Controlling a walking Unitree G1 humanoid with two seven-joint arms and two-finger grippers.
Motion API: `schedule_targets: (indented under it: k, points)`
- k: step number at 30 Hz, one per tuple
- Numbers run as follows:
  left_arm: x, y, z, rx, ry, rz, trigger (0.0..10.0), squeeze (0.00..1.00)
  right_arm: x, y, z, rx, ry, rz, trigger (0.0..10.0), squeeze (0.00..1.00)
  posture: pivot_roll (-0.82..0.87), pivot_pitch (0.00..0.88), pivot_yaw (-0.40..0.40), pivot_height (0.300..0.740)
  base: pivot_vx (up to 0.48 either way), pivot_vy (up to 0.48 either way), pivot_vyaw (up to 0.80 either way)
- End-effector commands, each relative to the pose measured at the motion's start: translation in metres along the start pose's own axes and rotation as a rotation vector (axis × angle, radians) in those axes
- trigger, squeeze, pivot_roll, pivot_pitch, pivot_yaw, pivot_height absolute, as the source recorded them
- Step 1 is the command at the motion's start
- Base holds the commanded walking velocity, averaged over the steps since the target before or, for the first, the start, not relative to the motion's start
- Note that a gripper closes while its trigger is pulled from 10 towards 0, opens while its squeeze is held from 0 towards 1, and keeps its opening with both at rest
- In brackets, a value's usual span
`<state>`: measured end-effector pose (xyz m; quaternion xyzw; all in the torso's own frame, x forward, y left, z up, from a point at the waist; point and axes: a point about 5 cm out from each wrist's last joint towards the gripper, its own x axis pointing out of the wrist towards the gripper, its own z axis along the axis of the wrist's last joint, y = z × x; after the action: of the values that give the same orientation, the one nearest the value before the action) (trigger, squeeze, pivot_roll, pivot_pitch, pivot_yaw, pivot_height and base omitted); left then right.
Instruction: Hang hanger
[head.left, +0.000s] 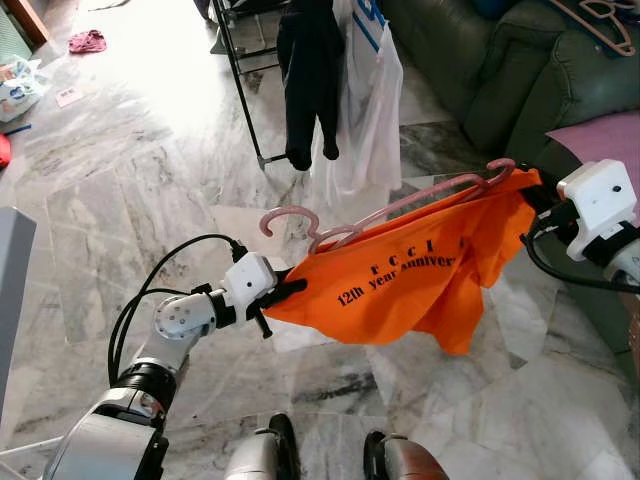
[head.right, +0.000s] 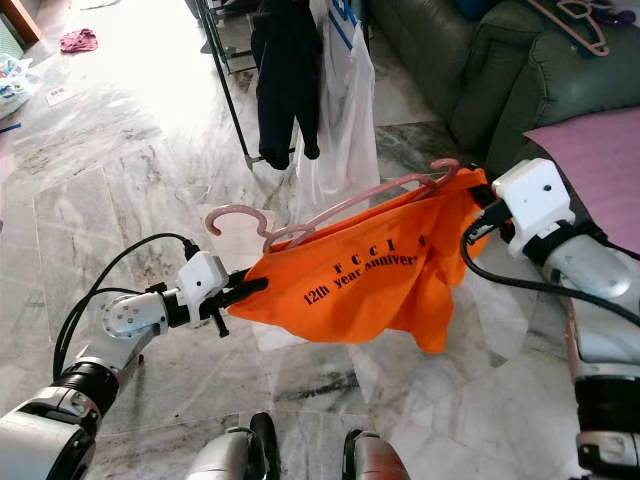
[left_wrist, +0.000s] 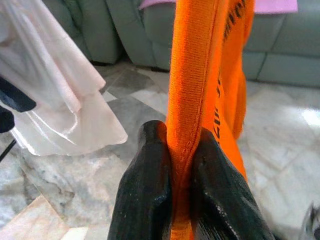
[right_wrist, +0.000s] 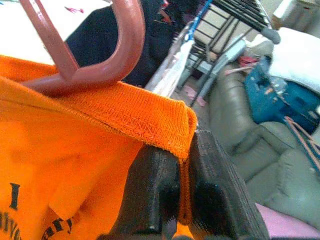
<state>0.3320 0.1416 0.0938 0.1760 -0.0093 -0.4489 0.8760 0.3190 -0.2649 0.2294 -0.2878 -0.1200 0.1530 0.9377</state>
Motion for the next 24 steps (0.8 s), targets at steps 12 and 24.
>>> schedule_targets:
  k: [12, 24]
  points:
    - [-0.043, -0.001, -0.043, -0.098, 0.229, 0.033, 0.0, 0.0, -0.015, -0.046, 0.016, -0.122, 0.012, -0.266, 0.0, 0.0, -0.16, 0.221, 0.056, 0.74, 0.0, 0.0, 0.0]
    - [-0.051, -0.008, -0.053, -0.079, 0.287, 0.002, 0.0, 0.0, -0.016, -0.063, 0.024, -0.217, 0.048, -0.372, 0.0, 0.0, -0.17, 0.228, 0.065, 0.74, 0.0, 0.0, 0.0]
